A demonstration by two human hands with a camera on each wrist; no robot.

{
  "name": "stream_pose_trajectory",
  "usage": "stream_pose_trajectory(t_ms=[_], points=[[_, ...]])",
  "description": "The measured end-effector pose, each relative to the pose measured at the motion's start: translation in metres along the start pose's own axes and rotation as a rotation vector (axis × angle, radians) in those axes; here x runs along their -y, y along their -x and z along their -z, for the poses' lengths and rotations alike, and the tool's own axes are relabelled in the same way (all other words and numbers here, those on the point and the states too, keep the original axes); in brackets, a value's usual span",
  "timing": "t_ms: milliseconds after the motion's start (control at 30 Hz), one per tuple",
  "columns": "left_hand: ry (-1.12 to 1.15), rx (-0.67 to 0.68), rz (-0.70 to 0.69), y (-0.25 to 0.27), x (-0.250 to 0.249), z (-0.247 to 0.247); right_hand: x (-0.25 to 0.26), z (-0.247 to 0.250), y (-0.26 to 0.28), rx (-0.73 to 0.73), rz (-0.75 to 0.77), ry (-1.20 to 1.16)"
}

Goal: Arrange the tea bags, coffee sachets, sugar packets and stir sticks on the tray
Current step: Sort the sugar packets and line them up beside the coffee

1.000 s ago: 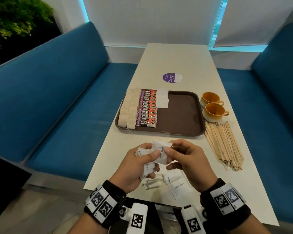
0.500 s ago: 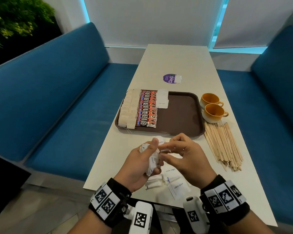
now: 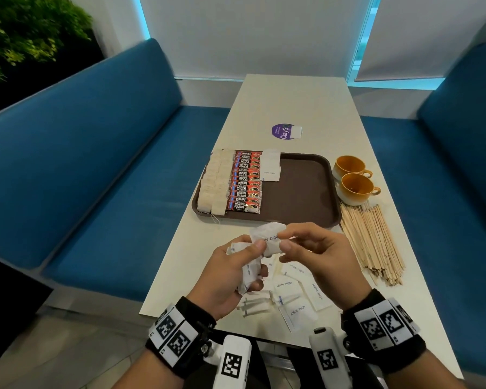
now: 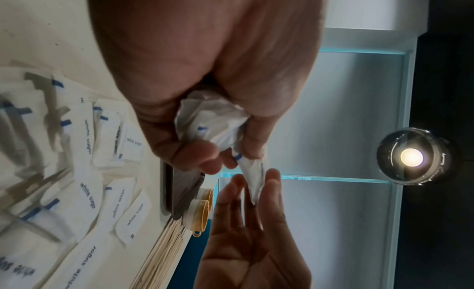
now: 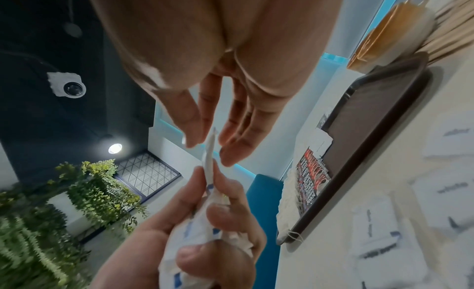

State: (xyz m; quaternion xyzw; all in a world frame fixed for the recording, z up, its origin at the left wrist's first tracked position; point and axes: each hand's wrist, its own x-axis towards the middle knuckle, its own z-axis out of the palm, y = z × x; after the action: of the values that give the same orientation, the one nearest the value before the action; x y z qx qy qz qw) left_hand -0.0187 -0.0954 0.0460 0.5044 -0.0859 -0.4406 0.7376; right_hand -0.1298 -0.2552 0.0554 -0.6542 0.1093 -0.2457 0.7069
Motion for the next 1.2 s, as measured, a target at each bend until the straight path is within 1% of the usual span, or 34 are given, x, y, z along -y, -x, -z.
stream_pose_trajectory(t_ms=[133, 267, 333, 467, 633, 700, 800, 867, 967, 1100, 1133, 1200], points=[[-0.069, -0.023, -0.004, -0.001, 0.002, 0.000, -0.001, -0.002, 0.000, -0.011, 0.025, 0.072], [-0.101, -0.110, -0.053, -0.005, 0.005, 0.003, 0.001, 0.002, -0.002, -0.028, 0.016, 0.149], [-0.117, -0.135, -0.067, -0.007, 0.005, 0.006, 0.002, 0.005, -0.003, -0.055, 0.019, 0.150], [-0.143, -0.101, -0.067, -0.007, 0.002, 0.008, 0.003, 0.012, -0.005, -0.098, 0.017, 0.139], [-0.153, -0.046, -0.044, -0.006, 0.002, 0.001, 0.006, 0.011, -0.004, -0.061, -0.002, 0.101], [-0.170, -0.074, -0.075, -0.007, 0.004, 0.001, 0.005, 0.010, -0.004, -0.064, 0.008, 0.174], [-0.175, -0.126, -0.112, -0.010, 0.007, 0.002, 0.006, 0.012, -0.003, -0.076, 0.053, 0.375], [-0.171, -0.133, -0.111, -0.010, 0.007, 0.003, 0.006, 0.012, -0.003, -0.084, 0.057, 0.420], [-0.164, -0.118, -0.078, -0.011, 0.005, 0.003, 0.006, 0.013, -0.004, -0.081, 0.046, 0.405], [-0.160, -0.051, -0.048, -0.011, -0.001, 0.003, 0.009, 0.013, -0.006, -0.037, -0.008, 0.276], [-0.164, -0.052, -0.045, -0.011, -0.003, 0.002, 0.010, 0.012, -0.006, -0.017, -0.024, 0.242], [-0.148, -0.097, -0.053, -0.012, -0.006, 0.000, 0.011, 0.011, -0.006, 0.022, -0.042, 0.211]])
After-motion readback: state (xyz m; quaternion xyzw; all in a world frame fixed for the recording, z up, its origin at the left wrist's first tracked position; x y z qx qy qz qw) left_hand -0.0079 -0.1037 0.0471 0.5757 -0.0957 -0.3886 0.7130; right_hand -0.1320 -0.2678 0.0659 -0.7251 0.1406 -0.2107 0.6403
